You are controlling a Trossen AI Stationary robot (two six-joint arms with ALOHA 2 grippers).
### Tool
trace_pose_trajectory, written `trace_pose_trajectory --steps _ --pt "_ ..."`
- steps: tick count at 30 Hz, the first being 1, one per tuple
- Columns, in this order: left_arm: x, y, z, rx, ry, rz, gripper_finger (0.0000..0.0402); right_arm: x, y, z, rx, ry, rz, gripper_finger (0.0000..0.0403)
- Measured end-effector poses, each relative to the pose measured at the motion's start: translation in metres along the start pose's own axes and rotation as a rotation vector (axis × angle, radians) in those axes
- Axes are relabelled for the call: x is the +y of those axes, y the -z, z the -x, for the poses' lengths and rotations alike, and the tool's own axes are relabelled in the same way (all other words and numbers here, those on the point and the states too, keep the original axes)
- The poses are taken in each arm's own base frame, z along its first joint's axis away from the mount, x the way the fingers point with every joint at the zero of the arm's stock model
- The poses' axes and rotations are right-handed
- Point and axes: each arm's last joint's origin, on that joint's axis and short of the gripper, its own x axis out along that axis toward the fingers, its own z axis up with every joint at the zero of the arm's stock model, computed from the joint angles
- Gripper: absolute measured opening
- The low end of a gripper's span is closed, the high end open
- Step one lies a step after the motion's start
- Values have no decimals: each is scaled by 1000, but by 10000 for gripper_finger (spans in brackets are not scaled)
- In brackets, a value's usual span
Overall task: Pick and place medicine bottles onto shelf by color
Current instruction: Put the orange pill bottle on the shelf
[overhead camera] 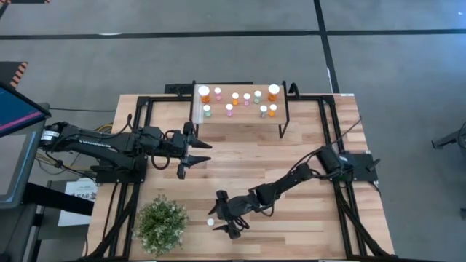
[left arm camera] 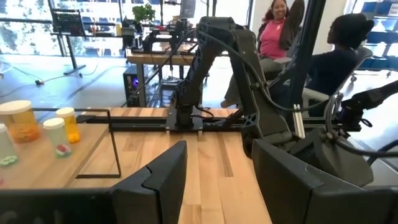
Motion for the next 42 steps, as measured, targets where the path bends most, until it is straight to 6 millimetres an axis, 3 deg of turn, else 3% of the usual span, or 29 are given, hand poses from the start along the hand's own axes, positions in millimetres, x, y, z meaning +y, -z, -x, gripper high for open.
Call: trace_pose_trajectory --steps 15,32,42 --pt "0 0 0 -3 -4 -1 170 -1 4 -3 -11 -2 -9 266" --pt "0 0 0 -3 -6 -9 170 -8 3 -3 -11 12 -15 119" --pt "0 0 0 -3 -6 -9 170 -9 0 -1 -9 17 -13 112"
